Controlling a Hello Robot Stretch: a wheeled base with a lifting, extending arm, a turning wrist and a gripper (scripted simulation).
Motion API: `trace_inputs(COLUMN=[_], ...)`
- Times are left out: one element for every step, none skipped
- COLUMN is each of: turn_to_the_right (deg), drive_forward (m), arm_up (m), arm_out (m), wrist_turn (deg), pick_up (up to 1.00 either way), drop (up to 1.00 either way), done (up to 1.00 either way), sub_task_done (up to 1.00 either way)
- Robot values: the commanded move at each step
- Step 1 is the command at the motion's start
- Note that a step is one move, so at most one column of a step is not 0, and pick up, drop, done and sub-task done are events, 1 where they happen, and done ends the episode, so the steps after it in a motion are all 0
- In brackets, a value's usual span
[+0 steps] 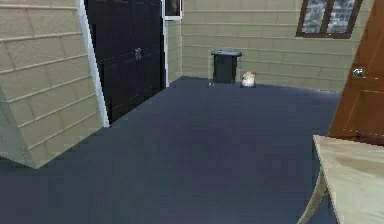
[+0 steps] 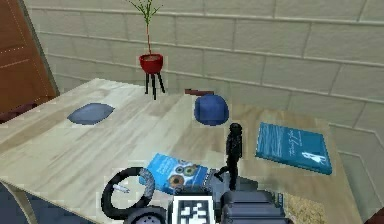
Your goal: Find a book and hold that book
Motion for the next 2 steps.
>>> trace_inputs(turn_to_the_right=[0.0, 0.0], drive_forward=[0.00, 0.00], arm_up=[0.00, 0.00], arm_out=[0.16, 0.00], wrist_turn=[0.0, 45.0], pick_up=[0.00, 0.00], drop=[0.00, 0.00], done=[0.00, 0.00], sub_task_done=[0.00, 0.00])
